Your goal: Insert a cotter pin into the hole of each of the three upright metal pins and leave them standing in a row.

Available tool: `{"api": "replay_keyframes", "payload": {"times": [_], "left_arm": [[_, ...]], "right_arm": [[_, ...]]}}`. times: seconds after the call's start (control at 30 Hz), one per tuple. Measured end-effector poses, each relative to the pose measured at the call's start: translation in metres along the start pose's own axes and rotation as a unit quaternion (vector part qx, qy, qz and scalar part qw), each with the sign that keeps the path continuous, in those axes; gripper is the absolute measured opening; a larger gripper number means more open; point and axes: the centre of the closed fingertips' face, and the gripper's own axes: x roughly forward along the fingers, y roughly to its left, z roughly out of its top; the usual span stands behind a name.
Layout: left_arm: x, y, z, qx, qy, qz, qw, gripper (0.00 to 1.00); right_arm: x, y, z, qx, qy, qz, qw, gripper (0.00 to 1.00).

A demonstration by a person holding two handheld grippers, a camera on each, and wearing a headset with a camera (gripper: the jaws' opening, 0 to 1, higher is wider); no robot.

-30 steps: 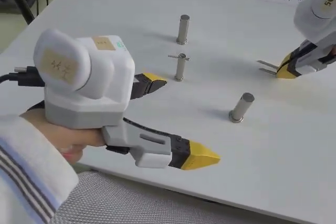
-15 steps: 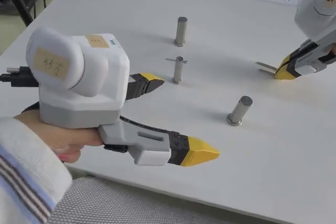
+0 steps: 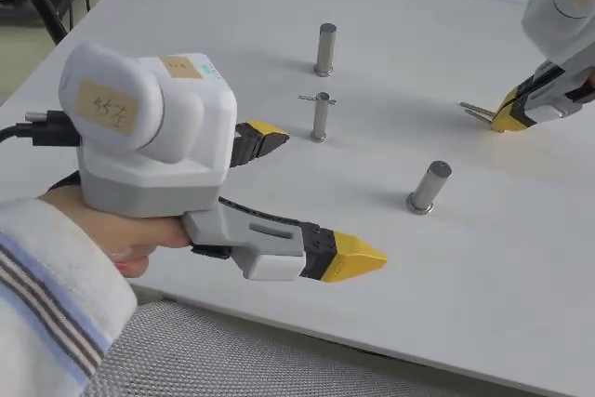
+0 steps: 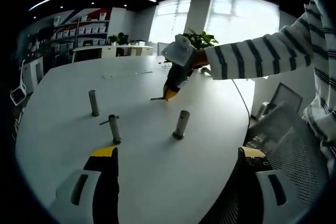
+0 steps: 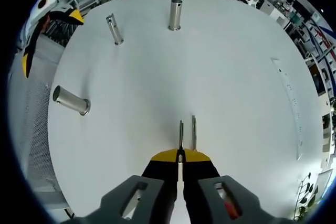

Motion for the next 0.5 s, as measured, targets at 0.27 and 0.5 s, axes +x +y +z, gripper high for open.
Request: {"api": "replay_keyframes", "payload": {"times": [0.27, 0.5], "left_arm": [[-0.001, -0.003, 0.003, 0.002, 0.0, 0.0, 1.0, 0.93], [-0.003, 0.001, 0.007, -0.004, -0.009, 0.007, 0.9999, 0.91]], "right_arm": [[-0.022, -0.005, 0.005, -0.017, -0.031, -0.038, 0.9986, 0.0], [-0.051, 0.008, 0.021, -0.032, -0.083, -0.077, 0.993, 0.0]]}}
